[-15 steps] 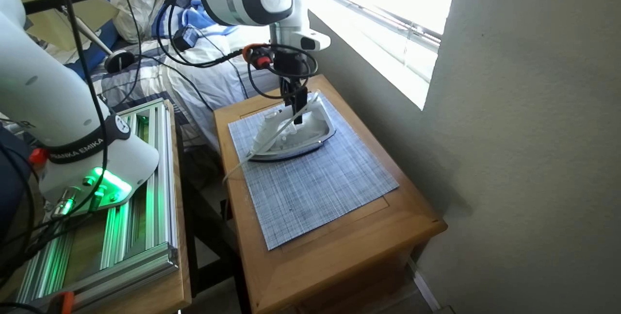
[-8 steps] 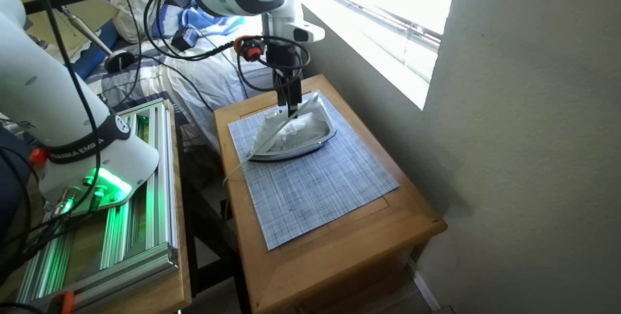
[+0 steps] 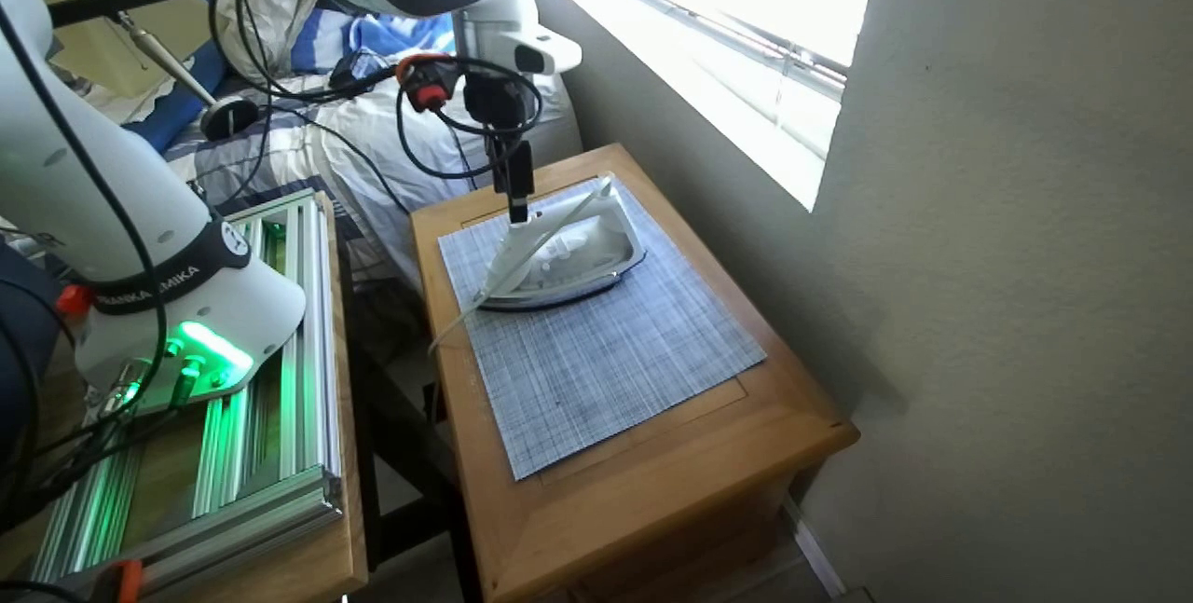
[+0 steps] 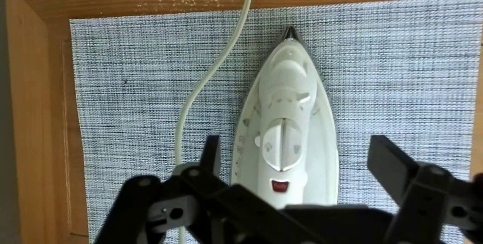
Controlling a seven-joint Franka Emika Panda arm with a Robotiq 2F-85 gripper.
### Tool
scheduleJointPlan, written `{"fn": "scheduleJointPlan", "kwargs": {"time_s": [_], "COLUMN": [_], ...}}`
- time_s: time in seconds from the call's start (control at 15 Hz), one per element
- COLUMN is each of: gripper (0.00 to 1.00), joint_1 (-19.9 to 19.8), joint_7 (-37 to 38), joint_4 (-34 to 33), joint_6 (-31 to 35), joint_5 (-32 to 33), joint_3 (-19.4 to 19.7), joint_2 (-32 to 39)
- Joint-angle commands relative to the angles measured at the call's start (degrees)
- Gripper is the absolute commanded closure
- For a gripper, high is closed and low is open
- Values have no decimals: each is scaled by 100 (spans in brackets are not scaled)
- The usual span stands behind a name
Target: Turn the iron to the right and then press on the button of the iron
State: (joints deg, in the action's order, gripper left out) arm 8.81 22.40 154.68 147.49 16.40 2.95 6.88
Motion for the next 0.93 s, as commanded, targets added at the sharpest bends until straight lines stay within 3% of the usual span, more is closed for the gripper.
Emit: {"fn": "scheduleJointPlan", "kwargs": {"time_s": [0.0,0.07,0.13,0.73,0.87], "gripper": [0,25,26,90,100], "joint_1": [-158,-167,-180,-312,-369], "joint_7": [-117,-188,-136,-68,-93], "joint_4": [681,250,314,240,239], "joint_6": [462,391,468,598,617], "joint_5": [-36,-151,-117,-167,-221], "joint_3": [-155,-215,-237,-279,-270], "joint_2": [-694,-400,-471,-390,-377]}}
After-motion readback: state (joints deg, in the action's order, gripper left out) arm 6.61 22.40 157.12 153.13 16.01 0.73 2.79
